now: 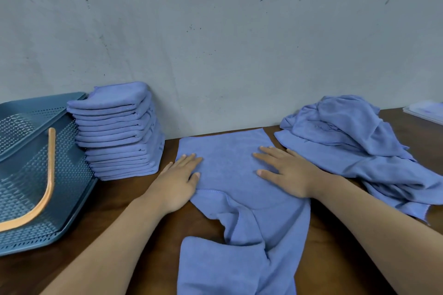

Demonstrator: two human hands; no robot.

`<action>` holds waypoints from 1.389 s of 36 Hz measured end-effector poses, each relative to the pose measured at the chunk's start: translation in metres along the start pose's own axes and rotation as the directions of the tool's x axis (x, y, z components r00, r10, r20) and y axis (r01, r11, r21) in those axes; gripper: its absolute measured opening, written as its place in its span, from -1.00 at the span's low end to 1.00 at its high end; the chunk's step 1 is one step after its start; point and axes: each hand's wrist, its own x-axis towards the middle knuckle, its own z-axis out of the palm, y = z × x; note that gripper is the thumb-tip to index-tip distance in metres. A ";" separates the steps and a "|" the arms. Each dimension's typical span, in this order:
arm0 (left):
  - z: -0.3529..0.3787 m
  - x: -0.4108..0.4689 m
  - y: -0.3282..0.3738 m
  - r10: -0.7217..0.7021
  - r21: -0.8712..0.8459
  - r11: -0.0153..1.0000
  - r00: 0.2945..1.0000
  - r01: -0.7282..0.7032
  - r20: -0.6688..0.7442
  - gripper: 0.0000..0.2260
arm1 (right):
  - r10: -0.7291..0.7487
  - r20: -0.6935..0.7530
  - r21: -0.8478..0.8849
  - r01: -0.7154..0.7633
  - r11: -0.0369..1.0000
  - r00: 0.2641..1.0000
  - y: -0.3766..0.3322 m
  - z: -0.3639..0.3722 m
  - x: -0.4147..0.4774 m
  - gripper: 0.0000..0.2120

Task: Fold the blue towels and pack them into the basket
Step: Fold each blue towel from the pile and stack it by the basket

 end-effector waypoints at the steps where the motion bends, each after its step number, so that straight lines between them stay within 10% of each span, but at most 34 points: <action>1: 0.002 -0.002 -0.001 0.020 -0.022 1.000 0.997 -0.021 -0.073 -0.55 | -0.023 -0.055 0.006 0.023 1.000 0.998 0.002 0.001 0.000 -0.35; 5: 0.005 -0.022 0.007 0.138 -0.012 0.988 0.925 -0.152 -0.353 -0.73 | -0.075 -0.334 0.057 0.100 0.993 0.940 -0.001 0.007 -0.015 -0.51; 8: 0.007 -0.042 0.026 0.234 -0.135 0.949 0.924 -0.285 -0.303 -0.74 | -0.061 -0.427 0.160 0.141 0.977 0.902 -0.009 0.008 -0.037 -0.74; 18: 0.011 -0.085 0.085 0.483 -0.297 0.829 0.874 -0.474 -0.048 -0.35 | -0.118 -0.360 0.217 0.206 0.954 0.925 -0.069 0.010 -0.145 -0.92; 23: 0.017 -0.097 0.086 0.543 -0.121 0.818 0.824 -0.562 -0.160 -0.76 | -0.067 -0.328 0.252 0.156 0.955 0.942 -0.081 0.014 -0.189 -0.84; 40: -0.007 -0.150 0.010 -0.094 -0.383 0.923 0.948 -0.031 -0.304 -0.72 | -0.206 -0.145 0.358 0.246 0.901 0.968 -0.088 0.011 -0.210 -0.90; 50: -0.007 -0.175 0.049 0.360 -0.207 0.904 0.927 -0.374 -0.104 -0.64 | -0.323 -0.132 0.299 0.348 0.888 0.937 -0.092 0.013 -0.217 -0.94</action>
